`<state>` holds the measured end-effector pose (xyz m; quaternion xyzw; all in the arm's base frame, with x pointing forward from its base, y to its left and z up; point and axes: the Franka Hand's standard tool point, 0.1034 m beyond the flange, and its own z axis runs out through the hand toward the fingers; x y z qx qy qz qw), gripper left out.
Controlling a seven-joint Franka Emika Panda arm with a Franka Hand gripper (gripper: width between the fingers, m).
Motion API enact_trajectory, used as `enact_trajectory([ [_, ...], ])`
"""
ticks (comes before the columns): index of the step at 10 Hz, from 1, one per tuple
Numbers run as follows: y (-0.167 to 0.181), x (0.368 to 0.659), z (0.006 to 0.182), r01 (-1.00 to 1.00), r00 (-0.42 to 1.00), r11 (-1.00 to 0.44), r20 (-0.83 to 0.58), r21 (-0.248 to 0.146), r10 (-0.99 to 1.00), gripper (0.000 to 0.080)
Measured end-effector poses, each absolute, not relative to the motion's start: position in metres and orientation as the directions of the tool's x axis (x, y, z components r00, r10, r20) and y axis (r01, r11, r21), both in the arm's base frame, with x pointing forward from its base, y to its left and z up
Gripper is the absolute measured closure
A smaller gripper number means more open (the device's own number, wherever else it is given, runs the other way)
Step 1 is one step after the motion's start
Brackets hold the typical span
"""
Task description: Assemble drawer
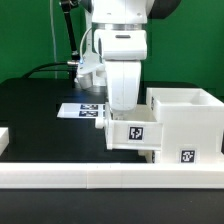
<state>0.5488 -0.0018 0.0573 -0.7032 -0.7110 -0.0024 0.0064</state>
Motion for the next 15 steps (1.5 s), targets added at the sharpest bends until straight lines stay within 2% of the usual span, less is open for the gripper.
enact_trajectory([
  [7,0.002,0.549,0.055,1.0,-0.02,0.02,0.017,-0.007,1.0,0.0757],
  [8,0.002,0.548,0.055,1.0,-0.02,0.02,0.017,-0.008,1.0,0.0658],
  [9,0.002,0.549,0.055,1.0,-0.017,0.017,0.017,-0.007,1.0,0.0658],
  [11,0.004,0.554,0.067,1.0,-0.014,0.013,0.013,0.011,1.0,0.0266],
  [12,0.002,0.555,0.072,1.0,-0.013,0.013,0.01,0.017,1.0,0.0266],
  [13,-0.003,0.557,0.083,1.0,-0.016,0.016,0.001,0.019,1.0,0.0185],
  [15,-0.023,0.563,0.101,0.999,-0.037,0.037,-0.015,0.029,0.999,0.0161],
])
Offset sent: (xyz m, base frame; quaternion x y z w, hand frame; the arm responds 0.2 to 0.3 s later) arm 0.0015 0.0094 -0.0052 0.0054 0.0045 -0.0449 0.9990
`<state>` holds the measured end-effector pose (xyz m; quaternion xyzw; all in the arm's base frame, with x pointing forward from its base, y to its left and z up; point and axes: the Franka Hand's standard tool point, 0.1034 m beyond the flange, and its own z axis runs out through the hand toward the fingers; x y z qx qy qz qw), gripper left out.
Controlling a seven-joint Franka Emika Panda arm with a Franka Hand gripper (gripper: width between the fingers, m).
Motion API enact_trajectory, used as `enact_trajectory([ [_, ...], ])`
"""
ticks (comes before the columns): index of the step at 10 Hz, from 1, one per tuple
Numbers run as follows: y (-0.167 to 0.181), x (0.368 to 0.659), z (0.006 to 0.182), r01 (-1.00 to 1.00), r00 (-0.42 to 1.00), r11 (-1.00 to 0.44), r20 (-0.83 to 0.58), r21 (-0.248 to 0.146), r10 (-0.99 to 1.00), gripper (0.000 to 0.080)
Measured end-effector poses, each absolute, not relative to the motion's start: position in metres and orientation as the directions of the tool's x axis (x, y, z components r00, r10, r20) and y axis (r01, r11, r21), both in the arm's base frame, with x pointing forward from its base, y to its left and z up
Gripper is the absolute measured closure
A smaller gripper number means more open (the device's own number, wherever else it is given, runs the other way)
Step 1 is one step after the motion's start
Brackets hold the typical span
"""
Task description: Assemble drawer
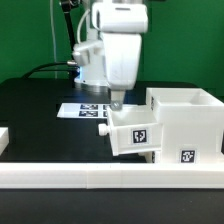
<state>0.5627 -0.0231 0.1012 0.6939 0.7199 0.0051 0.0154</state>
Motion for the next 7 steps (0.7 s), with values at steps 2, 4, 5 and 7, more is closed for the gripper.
enact_trajectory([
  [2,-0.046,0.573,0.105,0.998,-0.042,0.043,-0.022,0.035,0.999,0.0152],
  [4,-0.054,0.575,0.102,0.999,-0.035,0.036,-0.02,0.034,0.999,0.0151],
  [5,-0.055,0.571,0.094,0.999,-0.031,0.032,-0.017,0.021,0.999,0.0151],
  [7,-0.052,0.563,0.074,0.999,-0.033,0.033,-0.005,-0.013,0.999,0.0151],
])
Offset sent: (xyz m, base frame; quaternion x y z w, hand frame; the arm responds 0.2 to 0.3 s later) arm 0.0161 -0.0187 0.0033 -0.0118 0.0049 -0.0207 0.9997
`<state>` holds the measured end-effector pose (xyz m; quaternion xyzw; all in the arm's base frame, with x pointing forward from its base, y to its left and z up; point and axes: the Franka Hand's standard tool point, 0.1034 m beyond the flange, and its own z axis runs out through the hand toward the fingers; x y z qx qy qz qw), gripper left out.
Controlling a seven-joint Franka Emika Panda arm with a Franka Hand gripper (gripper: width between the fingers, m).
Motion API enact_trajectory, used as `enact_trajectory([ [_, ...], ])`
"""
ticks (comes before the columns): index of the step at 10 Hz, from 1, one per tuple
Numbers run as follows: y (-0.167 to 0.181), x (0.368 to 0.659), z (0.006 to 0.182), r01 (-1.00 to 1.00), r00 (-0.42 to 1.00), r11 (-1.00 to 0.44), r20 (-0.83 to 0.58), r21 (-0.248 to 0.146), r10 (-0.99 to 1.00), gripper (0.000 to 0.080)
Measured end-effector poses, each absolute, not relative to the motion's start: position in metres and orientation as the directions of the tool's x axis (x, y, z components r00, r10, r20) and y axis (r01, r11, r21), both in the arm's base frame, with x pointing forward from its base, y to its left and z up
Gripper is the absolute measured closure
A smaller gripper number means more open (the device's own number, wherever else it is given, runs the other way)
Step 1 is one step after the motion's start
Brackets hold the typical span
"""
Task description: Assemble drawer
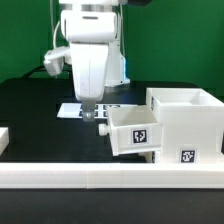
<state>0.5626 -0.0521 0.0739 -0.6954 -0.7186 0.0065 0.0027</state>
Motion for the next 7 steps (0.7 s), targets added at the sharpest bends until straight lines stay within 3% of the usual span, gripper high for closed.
enact_trajectory([
  [4,-0.043,0.559,0.066,0.999,0.028,-0.028,-0.008,-0.029,1.0,0.0151],
  [7,-0.033,0.567,0.074,0.996,0.092,-0.092,-0.02,-0.012,0.996,0.0151],
])
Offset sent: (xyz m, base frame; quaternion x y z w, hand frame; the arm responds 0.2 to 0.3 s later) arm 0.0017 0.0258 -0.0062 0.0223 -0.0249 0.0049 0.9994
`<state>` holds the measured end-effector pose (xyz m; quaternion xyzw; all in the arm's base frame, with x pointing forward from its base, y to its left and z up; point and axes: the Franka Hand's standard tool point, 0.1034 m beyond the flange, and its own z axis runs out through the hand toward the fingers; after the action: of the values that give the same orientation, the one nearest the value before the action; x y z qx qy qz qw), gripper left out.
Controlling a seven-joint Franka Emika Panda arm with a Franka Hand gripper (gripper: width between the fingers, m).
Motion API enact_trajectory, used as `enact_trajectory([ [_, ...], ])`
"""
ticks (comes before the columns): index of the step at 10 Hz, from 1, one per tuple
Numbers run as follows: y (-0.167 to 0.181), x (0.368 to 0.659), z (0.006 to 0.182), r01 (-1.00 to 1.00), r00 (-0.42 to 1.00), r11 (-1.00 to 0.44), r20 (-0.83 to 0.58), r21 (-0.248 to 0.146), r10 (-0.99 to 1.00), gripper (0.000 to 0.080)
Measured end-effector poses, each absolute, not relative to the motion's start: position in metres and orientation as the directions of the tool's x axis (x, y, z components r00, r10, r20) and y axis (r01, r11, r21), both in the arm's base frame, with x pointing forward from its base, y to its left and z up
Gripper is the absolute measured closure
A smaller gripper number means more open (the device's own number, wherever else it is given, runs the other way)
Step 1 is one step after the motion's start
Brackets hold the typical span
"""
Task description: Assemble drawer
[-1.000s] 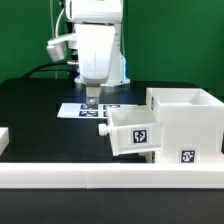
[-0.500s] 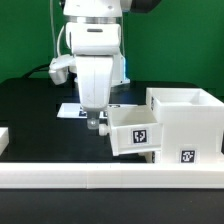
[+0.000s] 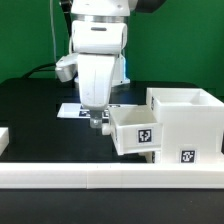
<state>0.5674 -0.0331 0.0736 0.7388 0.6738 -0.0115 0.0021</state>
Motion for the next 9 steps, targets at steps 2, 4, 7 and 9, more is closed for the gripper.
enact_trajectory([
  [2,-0.0305,0.5696,0.0771,0.995,0.096,-0.096,-0.025,-0.026,0.995,0.0151],
  [4,-0.0285,0.5717,0.079,0.995,0.093,-0.094,-0.025,-0.025,0.995,0.0151],
  [7,-0.029,0.5714,0.0785,0.995,0.094,-0.095,-0.025,-0.026,0.995,0.0151],
  [9,-0.0293,0.5694,0.0787,0.999,-0.017,0.016,-0.026,-0.031,1.0,0.0151],
])
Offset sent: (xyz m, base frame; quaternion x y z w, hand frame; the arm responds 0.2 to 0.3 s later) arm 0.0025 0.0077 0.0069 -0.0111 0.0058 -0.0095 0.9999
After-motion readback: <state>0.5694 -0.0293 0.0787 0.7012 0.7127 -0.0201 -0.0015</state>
